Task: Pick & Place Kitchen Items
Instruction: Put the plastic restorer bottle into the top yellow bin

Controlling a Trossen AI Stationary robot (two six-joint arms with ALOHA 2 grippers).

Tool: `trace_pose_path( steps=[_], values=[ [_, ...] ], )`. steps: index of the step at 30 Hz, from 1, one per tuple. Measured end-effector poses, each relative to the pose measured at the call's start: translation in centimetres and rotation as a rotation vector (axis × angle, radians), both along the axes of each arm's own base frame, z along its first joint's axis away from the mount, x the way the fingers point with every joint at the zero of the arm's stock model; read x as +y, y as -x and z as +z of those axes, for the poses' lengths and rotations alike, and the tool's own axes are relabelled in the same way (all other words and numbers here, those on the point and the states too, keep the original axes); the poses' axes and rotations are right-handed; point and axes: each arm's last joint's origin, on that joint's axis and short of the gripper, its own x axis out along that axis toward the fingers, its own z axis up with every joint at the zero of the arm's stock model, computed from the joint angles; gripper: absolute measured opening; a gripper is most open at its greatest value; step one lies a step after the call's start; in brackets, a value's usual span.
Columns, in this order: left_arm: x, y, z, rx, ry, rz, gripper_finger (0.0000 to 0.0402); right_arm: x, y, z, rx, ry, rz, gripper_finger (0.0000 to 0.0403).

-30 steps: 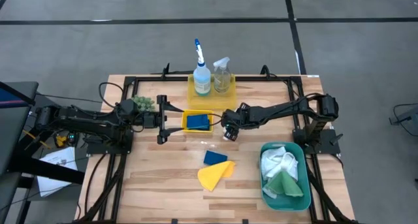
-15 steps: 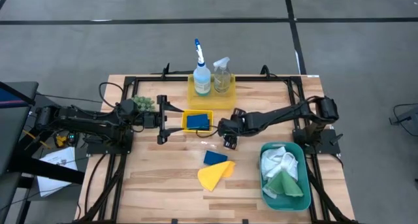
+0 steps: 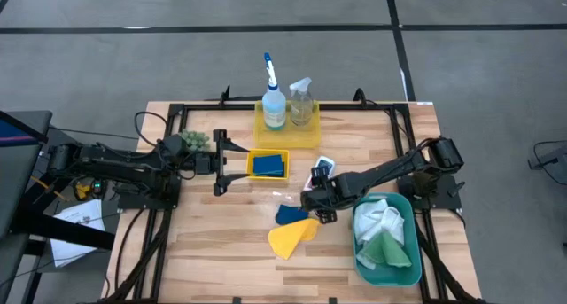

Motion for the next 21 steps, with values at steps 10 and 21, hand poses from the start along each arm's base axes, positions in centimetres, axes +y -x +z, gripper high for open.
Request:
trace_pose_path(
  steps=[10,21],
  values=[
    [0.0,0.0,0.0,0.000,0.000,0.000,0.0298,1.4,0.1,-0.1,0.074,0.086,0.315,0.0248],
    [0.0,0.0,0.0,0.000,0.000,0.000,0.0298,2.0,-0.2,0.0,0.120,0.174,0.610,0.0248]
  ],
)
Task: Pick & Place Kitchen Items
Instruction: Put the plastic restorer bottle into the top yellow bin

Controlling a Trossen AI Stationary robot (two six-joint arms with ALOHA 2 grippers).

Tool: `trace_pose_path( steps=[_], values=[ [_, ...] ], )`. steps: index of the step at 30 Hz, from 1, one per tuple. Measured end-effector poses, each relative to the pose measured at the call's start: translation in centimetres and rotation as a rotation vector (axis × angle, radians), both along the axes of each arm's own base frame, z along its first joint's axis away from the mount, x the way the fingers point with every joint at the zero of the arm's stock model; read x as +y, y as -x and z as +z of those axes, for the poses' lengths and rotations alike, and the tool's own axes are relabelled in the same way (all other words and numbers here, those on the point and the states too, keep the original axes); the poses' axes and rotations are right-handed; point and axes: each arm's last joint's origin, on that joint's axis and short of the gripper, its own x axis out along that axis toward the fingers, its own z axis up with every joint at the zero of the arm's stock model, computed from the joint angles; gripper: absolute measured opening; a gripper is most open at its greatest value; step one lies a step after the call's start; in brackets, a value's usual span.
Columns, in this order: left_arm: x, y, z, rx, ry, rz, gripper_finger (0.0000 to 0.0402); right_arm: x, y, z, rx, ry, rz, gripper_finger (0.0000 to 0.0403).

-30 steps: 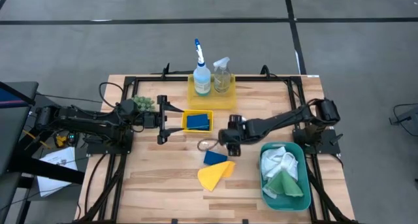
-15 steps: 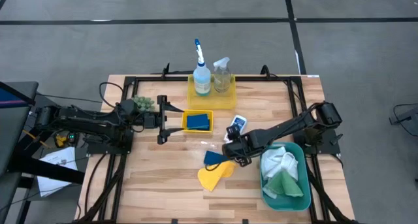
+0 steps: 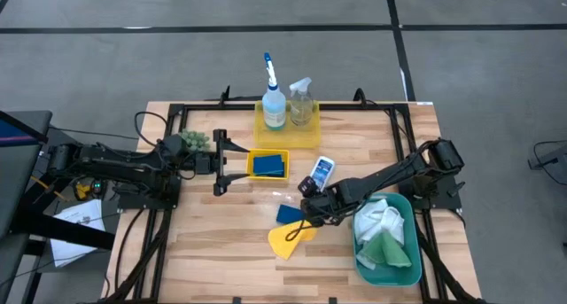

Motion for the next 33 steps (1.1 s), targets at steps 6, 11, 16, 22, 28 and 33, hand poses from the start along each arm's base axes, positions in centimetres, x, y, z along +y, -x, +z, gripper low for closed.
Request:
trace_pose_path(
  steps=[6,11,16,22,28,33],
  values=[
    [0.0,0.0,0.0,0.000,0.000,0.000,0.0298,0.1,-0.2,0.1,0.018,0.046,0.136,0.0248],
    [0.0,0.0,0.0,0.000,0.000,0.000,0.0298,0.2,-0.7,0.2,-0.034,0.028,0.134,0.0248],
    [0.0,0.0,0.0,0.000,0.000,0.000,0.0298,-0.1,-0.7,0.1,-0.041,0.022,0.124,0.0248],
    [0.0,0.0,0.0,0.000,0.000,0.000,0.0298,-1.0,-0.5,-0.8,-0.023,0.000,0.109,0.0248],
    [0.0,0.0,0.0,0.000,0.000,0.000,0.0298,-1.9,-0.5,-1.0,-0.006,-0.048,0.100,0.0248],
    [0.0,0.0,0.0,0.000,0.000,0.000,0.0298,-2.4,-0.7,-1.1,0.004,-0.090,0.103,0.0248]
  ],
)
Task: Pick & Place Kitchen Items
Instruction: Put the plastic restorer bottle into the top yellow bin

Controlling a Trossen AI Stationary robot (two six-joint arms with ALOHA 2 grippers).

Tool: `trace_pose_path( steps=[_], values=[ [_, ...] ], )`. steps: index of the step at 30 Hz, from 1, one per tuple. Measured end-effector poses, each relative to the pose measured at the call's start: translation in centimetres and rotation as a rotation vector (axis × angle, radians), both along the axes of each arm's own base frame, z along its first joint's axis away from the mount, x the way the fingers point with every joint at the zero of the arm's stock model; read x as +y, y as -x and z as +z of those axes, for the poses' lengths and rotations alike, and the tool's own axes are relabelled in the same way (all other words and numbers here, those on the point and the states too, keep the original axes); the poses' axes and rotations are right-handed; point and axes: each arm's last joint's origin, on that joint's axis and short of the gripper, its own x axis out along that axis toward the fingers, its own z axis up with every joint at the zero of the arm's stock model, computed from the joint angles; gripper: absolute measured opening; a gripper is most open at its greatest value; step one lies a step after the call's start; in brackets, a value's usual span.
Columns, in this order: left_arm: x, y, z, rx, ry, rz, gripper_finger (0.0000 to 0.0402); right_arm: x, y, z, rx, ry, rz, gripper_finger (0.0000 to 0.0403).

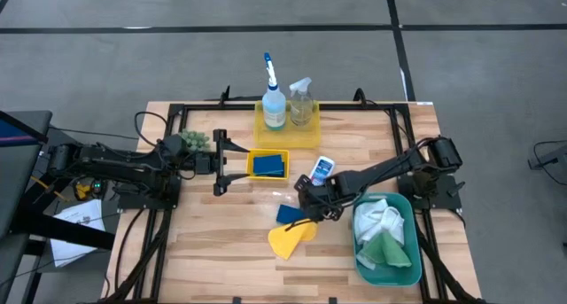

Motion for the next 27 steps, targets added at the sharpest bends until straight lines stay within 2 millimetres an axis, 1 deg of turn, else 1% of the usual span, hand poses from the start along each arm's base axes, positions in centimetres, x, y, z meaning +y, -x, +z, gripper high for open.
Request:
trace_pose_path(
  steps=[5,17,22,27],
  values=[
    [0.0,0.0,0.0,0.000,0.000,0.000,0.0298,-0.4,-0.1,0.0,0.004,-0.022,-0.007,0.0248],
    [0.0,0.0,0.0,0.000,0.000,0.000,0.0298,-0.4,-0.2,-0.1,0.001,-0.078,0.008,0.0248],
    [0.0,0.0,0.0,0.000,0.000,0.000,0.0298,-0.9,0.2,-1.3,-0.021,-0.102,0.010,0.0248],
    [0.0,0.0,0.0,0.000,0.000,0.000,0.0298,-1.0,0.6,-1.8,0.000,-0.095,0.012,0.0248]
  ],
)
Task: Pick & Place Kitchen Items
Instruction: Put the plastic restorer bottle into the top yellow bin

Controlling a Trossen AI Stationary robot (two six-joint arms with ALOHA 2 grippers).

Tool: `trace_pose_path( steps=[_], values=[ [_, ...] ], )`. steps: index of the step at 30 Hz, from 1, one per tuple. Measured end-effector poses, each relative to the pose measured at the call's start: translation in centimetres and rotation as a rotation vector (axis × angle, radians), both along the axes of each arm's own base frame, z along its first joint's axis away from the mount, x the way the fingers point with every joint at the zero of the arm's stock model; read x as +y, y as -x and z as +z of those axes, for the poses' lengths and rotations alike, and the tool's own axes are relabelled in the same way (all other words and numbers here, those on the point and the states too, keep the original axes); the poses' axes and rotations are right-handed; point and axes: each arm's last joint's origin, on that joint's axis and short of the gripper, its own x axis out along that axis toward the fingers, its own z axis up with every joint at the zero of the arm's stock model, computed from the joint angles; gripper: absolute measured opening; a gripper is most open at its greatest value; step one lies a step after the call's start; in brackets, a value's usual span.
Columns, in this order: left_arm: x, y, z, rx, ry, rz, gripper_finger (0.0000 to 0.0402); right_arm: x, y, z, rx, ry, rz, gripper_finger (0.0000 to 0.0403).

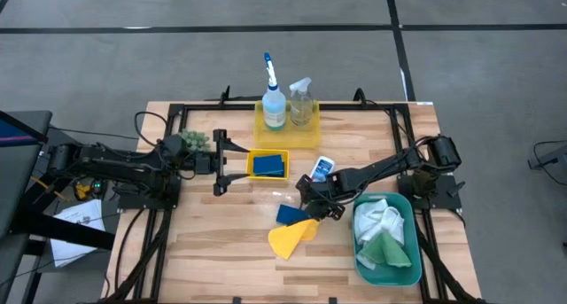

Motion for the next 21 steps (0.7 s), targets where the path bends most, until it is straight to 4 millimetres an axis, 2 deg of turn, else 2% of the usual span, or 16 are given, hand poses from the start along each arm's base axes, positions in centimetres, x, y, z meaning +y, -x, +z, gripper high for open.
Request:
trace_pose_path(
  steps=[14,21],
  values=[
    [0.0,0.0,0.0,0.000,0.000,-0.001,0.0298,-2.0,-0.4,0.1,-0.007,-0.058,-0.059,0.0248],
    [0.0,0.0,0.0,0.001,0.000,0.000,0.0298,-1.8,-0.9,-1.5,0.022,-0.083,-0.049,0.0248]
  ],
)
